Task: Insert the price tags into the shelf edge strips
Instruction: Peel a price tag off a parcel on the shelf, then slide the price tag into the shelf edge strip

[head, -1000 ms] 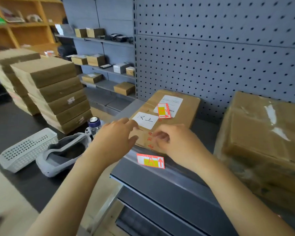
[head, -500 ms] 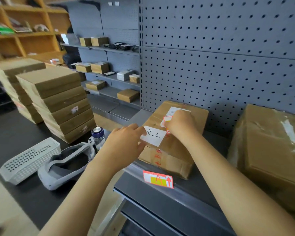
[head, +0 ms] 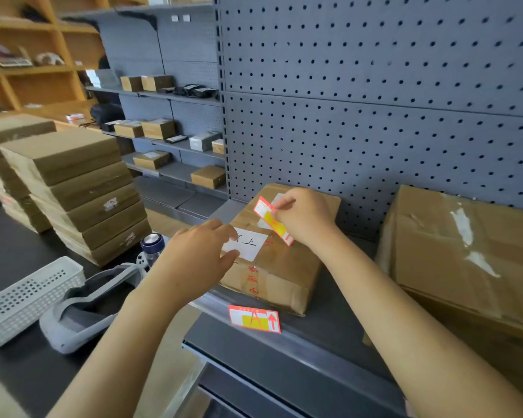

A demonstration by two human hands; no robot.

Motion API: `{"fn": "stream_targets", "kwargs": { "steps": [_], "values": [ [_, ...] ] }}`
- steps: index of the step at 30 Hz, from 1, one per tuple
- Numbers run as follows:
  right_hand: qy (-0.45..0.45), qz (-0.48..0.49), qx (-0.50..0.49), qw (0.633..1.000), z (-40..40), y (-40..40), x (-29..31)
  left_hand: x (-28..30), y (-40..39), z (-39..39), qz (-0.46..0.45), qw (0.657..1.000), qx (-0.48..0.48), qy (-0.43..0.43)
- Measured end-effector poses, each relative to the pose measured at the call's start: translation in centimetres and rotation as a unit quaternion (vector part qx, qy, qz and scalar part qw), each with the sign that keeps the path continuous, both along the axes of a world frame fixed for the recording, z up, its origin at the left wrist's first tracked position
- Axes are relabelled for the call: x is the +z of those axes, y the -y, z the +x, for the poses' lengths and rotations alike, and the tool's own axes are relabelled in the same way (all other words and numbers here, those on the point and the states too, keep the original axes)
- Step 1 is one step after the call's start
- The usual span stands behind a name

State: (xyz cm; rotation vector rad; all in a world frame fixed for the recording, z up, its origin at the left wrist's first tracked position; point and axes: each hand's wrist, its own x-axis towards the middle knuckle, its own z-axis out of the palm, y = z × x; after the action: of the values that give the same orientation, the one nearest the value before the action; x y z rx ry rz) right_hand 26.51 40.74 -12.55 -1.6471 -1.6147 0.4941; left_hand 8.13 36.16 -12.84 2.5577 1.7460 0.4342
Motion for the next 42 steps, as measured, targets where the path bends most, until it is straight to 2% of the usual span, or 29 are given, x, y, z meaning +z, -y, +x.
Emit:
{"fn": "stream_targets", "kwargs": {
  "steps": [5, 13, 18, 23, 28, 34, 38, 42],
  "values": [
    [0.007, 0.039, 0.031, 0.999, 0.1, 3.9, 1.1, 0.4, 1.0, 0.8, 0.019, 1.0, -0.007, 0.006],
    [0.14, 0.095, 0.084, 0.982, -2.2, 10.5, 0.1, 0.0, 4.6, 1.0, 0.029, 0.999, -0.021, -0.02],
    [0.187, 0.078, 0.045, 0.978, -2.6, 16.1, -1.6, -0.8, 8.6, 0.3, 0.015, 0.998, -0.049, -0.039],
    [0.157, 0.051, -0.01, 0.986, -2.5, 23.3, -3.9, -2.8, 13.3, 0.0, 0.008, 0.991, -0.123, -0.056],
    [0.17, 0.002, -0.074, 0.983, -0.9, 31.8, -5.4, -4.2, 18.6, 2.4, -0.004, 0.977, -0.205, -0.064],
    [0.185, -0.03, -0.214, 0.959, 4.3, 43.0, -5.8, -4.6, 25.8, 10.5, 0.007, 0.934, -0.346, -0.086],
    [0.2, -0.063, -0.312, 0.927, 8.3, 51.5, -6.0, -4.5, 31.8, 17.4, 0.012, 0.897, -0.433, -0.084],
    [0.189, -0.092, -0.41, 0.888, 12.5, 61.0, -6.3, -4.5, 39.8, 24.9, 0.011, 0.846, -0.523, -0.099]
  ]
}}
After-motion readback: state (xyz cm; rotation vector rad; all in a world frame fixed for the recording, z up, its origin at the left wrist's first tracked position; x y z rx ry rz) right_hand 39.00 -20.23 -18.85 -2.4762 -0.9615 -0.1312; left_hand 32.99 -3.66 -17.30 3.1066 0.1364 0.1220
